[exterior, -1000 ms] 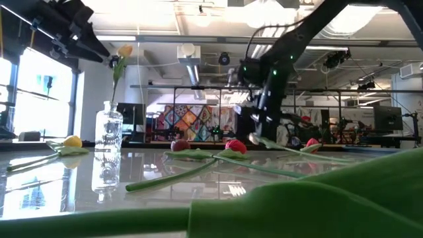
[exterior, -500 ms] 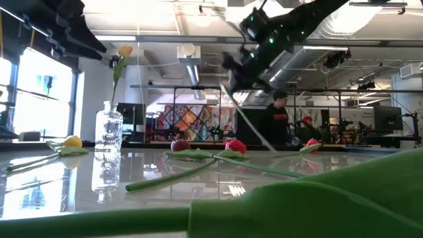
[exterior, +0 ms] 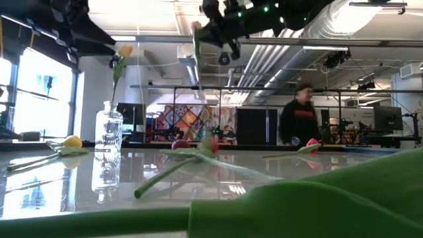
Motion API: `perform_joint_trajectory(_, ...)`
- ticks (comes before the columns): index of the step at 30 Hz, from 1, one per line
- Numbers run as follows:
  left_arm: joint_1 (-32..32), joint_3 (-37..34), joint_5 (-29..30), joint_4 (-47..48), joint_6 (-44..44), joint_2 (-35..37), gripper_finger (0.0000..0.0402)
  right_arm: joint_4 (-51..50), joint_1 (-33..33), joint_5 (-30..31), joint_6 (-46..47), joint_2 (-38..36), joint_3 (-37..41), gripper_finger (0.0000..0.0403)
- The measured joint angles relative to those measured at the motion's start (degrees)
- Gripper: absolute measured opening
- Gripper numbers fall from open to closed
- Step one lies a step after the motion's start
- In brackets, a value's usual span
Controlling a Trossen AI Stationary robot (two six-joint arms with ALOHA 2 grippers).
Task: Sort flowers into vase by color
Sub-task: Put the light yellow tulip into the transparent vase
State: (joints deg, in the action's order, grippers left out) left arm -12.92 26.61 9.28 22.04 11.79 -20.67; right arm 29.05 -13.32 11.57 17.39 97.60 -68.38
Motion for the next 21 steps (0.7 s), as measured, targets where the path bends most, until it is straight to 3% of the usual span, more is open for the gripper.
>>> perform_joint_trajectory(10, 2.92, -2.61, -0.21, -11.89, -2.94, -3.18, 0.0186, 7.33, 3.66, -0.84, -7.03, 0.00, 0.00, 0.0000)
perform_joint_trajectory(17, 4.00, -2.79, -0.20, -13.90, -2.96, -6.17, 0.0186, 9.36, 4.76, -0.89, -8.85, 0.00, 0.00, 0.0000)
perform_joint_trajectory(21, 4.06, -2.79, -0.20, -16.32, -2.95, -7.96, 0.0186, 10.05, 4.74, -5.40, -5.41, 0.02, 0.00, 0.0000)
